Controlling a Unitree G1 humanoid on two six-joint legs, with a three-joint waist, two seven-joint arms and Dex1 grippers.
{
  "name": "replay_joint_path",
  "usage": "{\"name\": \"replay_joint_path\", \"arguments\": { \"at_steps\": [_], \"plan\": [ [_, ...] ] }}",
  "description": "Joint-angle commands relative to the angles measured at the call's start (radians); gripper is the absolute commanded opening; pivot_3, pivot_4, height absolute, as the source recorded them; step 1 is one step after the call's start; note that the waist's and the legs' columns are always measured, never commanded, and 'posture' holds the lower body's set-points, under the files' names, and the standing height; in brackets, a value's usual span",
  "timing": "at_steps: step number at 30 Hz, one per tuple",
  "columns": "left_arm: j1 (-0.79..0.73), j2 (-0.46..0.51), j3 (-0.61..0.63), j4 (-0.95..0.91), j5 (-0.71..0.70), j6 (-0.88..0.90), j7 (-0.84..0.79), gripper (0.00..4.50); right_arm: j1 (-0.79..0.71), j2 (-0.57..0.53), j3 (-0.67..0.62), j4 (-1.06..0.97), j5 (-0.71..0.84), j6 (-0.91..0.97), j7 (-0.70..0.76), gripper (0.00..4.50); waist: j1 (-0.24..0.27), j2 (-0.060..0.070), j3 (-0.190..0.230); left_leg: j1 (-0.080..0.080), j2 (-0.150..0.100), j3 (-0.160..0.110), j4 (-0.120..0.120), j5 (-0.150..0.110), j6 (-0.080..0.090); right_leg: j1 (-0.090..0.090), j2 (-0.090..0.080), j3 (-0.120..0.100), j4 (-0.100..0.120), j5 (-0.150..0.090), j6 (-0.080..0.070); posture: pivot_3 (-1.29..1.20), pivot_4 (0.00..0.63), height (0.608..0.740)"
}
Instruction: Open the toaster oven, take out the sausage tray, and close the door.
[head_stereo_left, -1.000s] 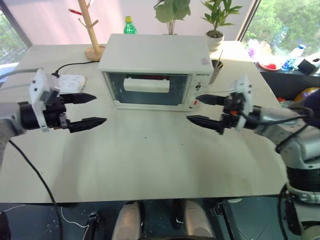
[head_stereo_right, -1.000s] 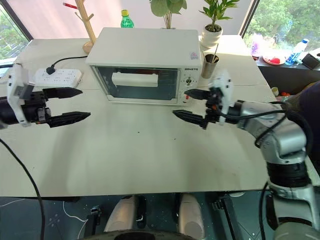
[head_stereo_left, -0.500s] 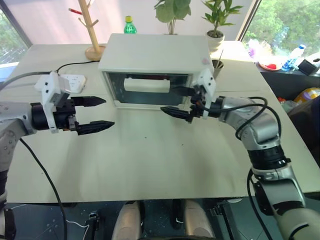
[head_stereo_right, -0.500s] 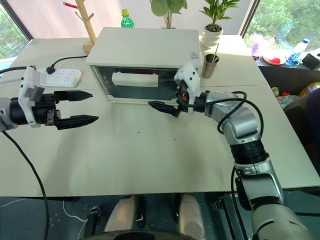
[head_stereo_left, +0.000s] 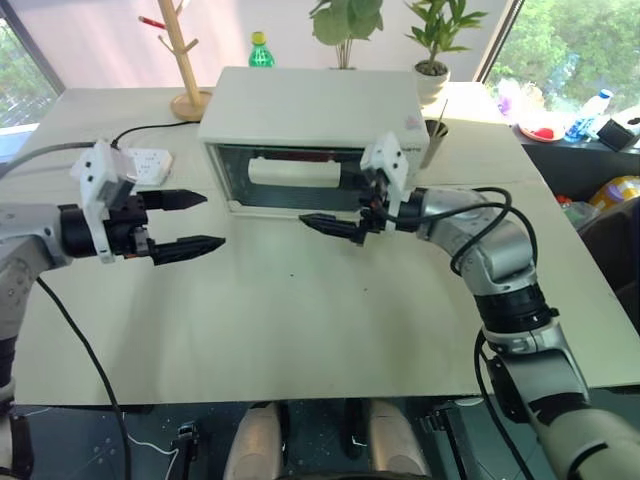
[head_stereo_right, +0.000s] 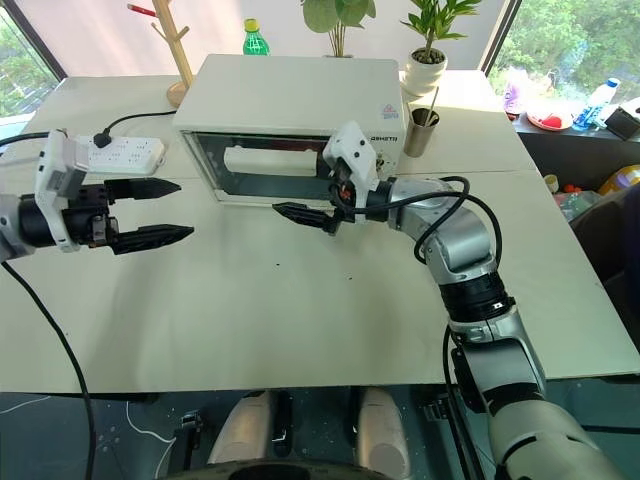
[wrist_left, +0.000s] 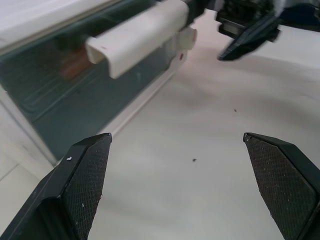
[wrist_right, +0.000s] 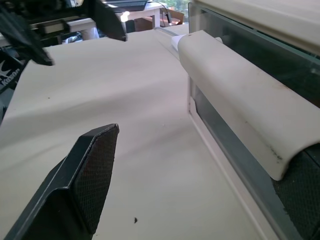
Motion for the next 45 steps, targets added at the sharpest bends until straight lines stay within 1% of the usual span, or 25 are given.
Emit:
{"name": "replay_joint_path", "arguments": {
  "at_steps": [1,6,13,16,19,20,21,22,25,28,35,41,45],
  "plan": [
    [-0.081,-0.013,0.012,0.022,-0.018,0.005,0.019,4.48,0.029,0.014,-0.018,-0.125,0.044,0.023,-0.019,4.50,0.000,0.000,0.000,0.000,0.000,0.000,0.000,0.000,0.000,0.000,0.000,0.000,0.000,0.000,0.000,0.00,0.150,0.717],
    [-0.196,-0.045,-0.010,0.094,-0.018,0.030,0.028,4.48,0.097,0.020,-0.026,-0.199,0.056,0.053,-0.062,4.50,0.000,0.000,0.000,0.000,0.000,0.000,0.000,0.000,0.000,0.000,0.000,0.000,0.001,0.000,0.000,0.00,0.150,0.717],
    [-0.328,-0.045,-0.090,0.247,0.054,-0.018,-0.048,4.48,0.203,0.004,-0.032,-0.307,0.112,0.096,-0.065,4.50,0.001,0.000,0.000,0.000,0.000,0.000,0.000,0.000,0.000,0.000,0.001,0.000,0.001,0.000,0.000,0.00,0.150,0.717],
    [-0.384,-0.052,-0.145,0.335,0.124,-0.086,-0.092,3.65,0.231,0.000,-0.045,-0.323,0.135,0.109,-0.067,4.50,0.003,0.000,0.000,0.000,0.000,0.000,0.000,0.000,0.000,0.000,0.001,0.000,0.000,0.000,0.000,0.00,0.150,0.717],
    [-0.435,-0.067,-0.218,0.439,0.229,-0.201,-0.127,2.25,0.246,-0.002,-0.046,-0.329,0.142,0.110,-0.069,4.50,0.004,0.000,0.000,0.000,0.000,0.000,0.000,0.000,0.000,0.000,0.001,0.000,0.000,0.000,0.000,0.00,0.150,0.717],
    [-0.452,-0.076,-0.248,0.480,0.272,-0.252,-0.137,1.62,0.251,0.000,-0.047,-0.330,0.145,0.111,-0.070,4.50,0.005,0.000,0.000,-0.001,-0.001,0.000,0.000,0.000,0.000,0.000,0.001,0.000,0.000,0.000,0.000,0.00,0.150,0.717],
    [-0.467,-0.085,-0.271,0.515,0.306,-0.293,-0.147,1.09,0.254,0.002,-0.048,-0.331,0.149,0.113,-0.073,4.50,0.004,-0.001,0.000,-0.001,-0.001,0.000,0.000,0.000,0.000,0.000,0.001,0.000,0.000,0.000,0.000,0.00,0.150,0.717],
    [-0.480,-0.096,-0.290,0.545,0.336,-0.328,-0.153,0.77,0.255,0.005,-0.048,-0.332,0.151,0.114,-0.075,4.50,0.005,-0.001,0.000,-0.001,-0.001,0.000,0.000,0.000,0.000,0.000,0.001,0.000,0.000,0.000,0.000,0.00,0.150,0.717],
    [-0.512,-0.134,-0.323,0.615,0.393,-0.405,-0.173,0.77,0.256,0.008,-0.047,-0.334,0.155,0.114,-0.082,4.50,0.003,-0.001,0.000,-0.001,-0.001,0.000,0.000,0.000,0.000,0.000,0.000,0.000,0.000,0.000,0.000,0.00,0.150,0.717],
    [-0.527,-0.162,-0.331,0.653,0.417,-0.444,-0.195,0.77,0.257,0.010,-0.048,-0.335,0.154,0.109,-0.091,4.50,0.003,-0.001,0.000,-0.001,-0.001,0.000,0.000,0.000,0.000,0.000,0.001,0.000,0.000,0.000,0.000,0.00,0.150,0.717],
    [-0.531,-0.195,-0.326,0.678,0.437,-0.469,-0.214,0.77,0.248,-0.001,-0.039,-0.319,0.125,0.092,-0.109,4.50,0.003,-0.001,0.000,-0.001,-0.001,0.000,0.000,0.000,0.000,0.000,0.000,0.000,0.000,0.000,0.000,0.00,0.150,0.717],
    [-0.517,-0.206,-0.314,0.659,0.432,-0.453,-0.215,0.77,0.272,-0.064,-0.027,-0.292,0.058,0.111,-0.139,4.50,0.002,-0.001,0.000,-0.001,-0.001,-0.001,0.001,0.000,0.000,0.000,0.000,0.000,0.000,0.000,0.001,0.00,0.150,0.717],
    [-0.510,-0.207,-0.307,0.647,0.426,-0.442,-0.214,0.77,0.294,-0.096,-0.027,-0.286,0.040,0.115,-0.142,4.50,0.002,-0.001,0.000,-0.001,-0.001,-0.001,0.001,0.000,0.000,0.000,0.000,0.000,0.000,0.000,0.000,0.00,0.150,0.717]
  ]
}}
